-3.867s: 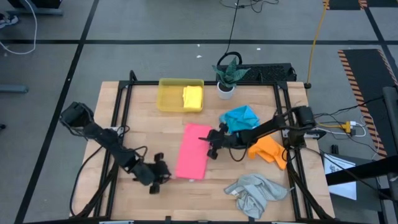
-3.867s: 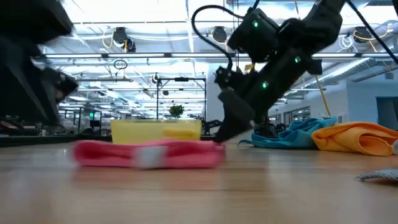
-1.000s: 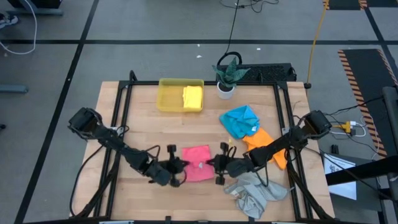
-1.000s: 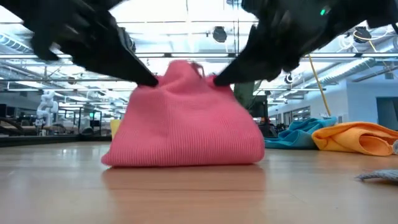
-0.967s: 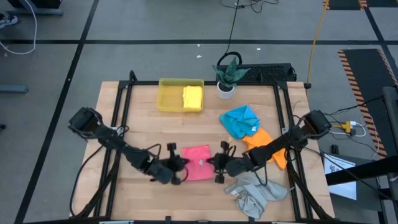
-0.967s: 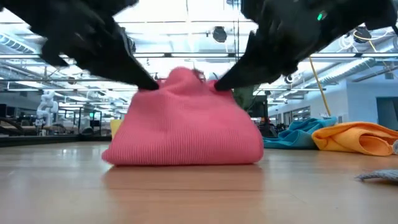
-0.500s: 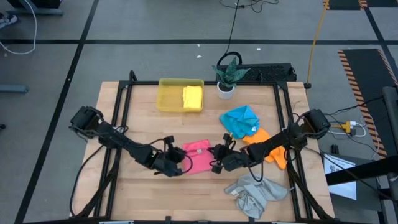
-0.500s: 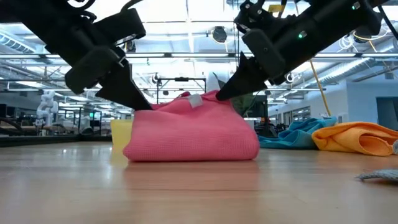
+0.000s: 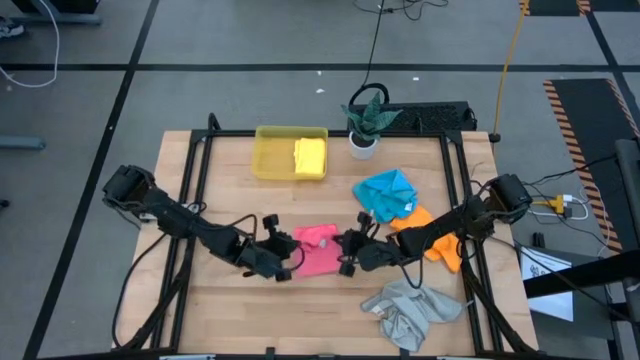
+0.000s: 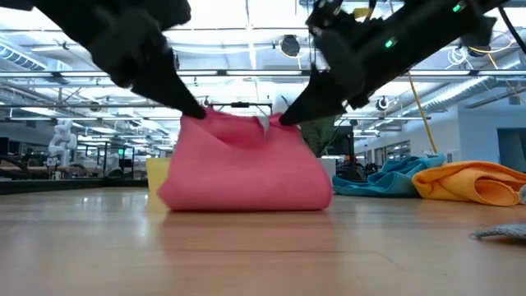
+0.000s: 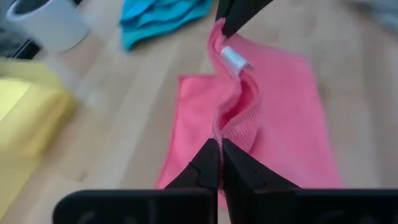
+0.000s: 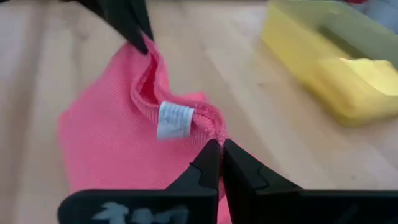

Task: Fold microfiber towels
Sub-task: Fold the pink microfiber cloth

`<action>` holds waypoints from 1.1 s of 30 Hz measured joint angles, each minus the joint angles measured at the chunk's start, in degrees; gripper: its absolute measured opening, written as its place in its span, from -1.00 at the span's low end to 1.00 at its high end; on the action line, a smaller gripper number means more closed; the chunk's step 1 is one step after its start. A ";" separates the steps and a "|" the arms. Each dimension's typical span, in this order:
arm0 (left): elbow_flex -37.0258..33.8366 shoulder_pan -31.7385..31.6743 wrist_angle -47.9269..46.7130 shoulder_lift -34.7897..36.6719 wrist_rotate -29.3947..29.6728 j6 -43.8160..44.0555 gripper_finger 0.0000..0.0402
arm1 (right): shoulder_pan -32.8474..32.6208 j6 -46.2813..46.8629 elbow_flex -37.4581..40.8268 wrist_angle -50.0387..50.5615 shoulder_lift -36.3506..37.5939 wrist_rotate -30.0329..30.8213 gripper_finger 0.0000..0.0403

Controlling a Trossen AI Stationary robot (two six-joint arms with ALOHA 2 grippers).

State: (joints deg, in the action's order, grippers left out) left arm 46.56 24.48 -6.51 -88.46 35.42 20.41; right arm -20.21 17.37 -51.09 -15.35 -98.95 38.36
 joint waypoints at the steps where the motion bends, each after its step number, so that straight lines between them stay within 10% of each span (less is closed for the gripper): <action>1: -0.02 -0.78 -0.47 -0.44 0.04 0.38 -0.93 | 0.65 0.06 -0.02 -0.33 -0.35 0.44 -1.00; 33: -1.52 -12.36 0.58 -3.33 2.22 -0.98 -0.96 | 7.15 -0.74 2.48 -0.31 -3.35 2.08 -0.91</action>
State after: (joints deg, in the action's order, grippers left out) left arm 45.04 12.12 -5.92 -91.79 37.65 19.44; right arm -13.06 16.62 -48.61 -15.66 -102.30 40.45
